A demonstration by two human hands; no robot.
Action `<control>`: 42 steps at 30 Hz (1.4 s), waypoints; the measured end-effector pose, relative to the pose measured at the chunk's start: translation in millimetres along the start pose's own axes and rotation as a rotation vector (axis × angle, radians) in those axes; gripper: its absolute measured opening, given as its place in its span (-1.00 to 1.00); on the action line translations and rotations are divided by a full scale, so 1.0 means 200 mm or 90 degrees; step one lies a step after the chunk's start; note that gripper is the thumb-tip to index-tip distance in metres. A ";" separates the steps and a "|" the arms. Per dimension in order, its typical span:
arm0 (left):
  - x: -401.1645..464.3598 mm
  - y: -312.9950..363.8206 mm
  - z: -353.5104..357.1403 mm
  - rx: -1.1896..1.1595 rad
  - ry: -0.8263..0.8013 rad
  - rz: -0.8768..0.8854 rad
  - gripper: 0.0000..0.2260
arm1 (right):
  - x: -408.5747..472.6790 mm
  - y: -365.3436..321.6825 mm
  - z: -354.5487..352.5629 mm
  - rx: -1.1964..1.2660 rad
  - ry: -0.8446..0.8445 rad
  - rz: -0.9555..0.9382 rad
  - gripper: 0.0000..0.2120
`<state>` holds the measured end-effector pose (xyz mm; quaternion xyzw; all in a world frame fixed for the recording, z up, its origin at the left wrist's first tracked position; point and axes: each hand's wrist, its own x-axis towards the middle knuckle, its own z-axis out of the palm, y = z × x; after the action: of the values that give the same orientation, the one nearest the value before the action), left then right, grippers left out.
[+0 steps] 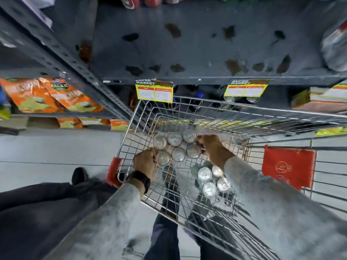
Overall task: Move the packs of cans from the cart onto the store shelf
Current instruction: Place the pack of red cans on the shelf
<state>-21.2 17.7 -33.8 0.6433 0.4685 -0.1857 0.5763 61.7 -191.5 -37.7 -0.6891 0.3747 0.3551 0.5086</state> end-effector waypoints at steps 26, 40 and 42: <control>-0.83 1.54 -0.39 -0.225 -0.044 0.290 -0.73 | -1.12 -1.45 -0.29 -0.141 0.115 -0.437 -0.80; -0.57 1.65 -0.36 -0.204 -0.049 0.239 -0.75 | -0.88 -1.68 -0.13 -0.248 0.142 -0.430 -0.78; -0.59 1.62 -0.36 -0.192 -0.025 0.265 -0.72 | -0.90 -1.65 -0.15 -0.231 0.136 -0.445 -0.95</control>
<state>164.2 70.9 260.4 0.6288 0.3372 -0.0033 0.7007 270.6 -125.7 268.7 -0.8863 0.1001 0.1481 0.4273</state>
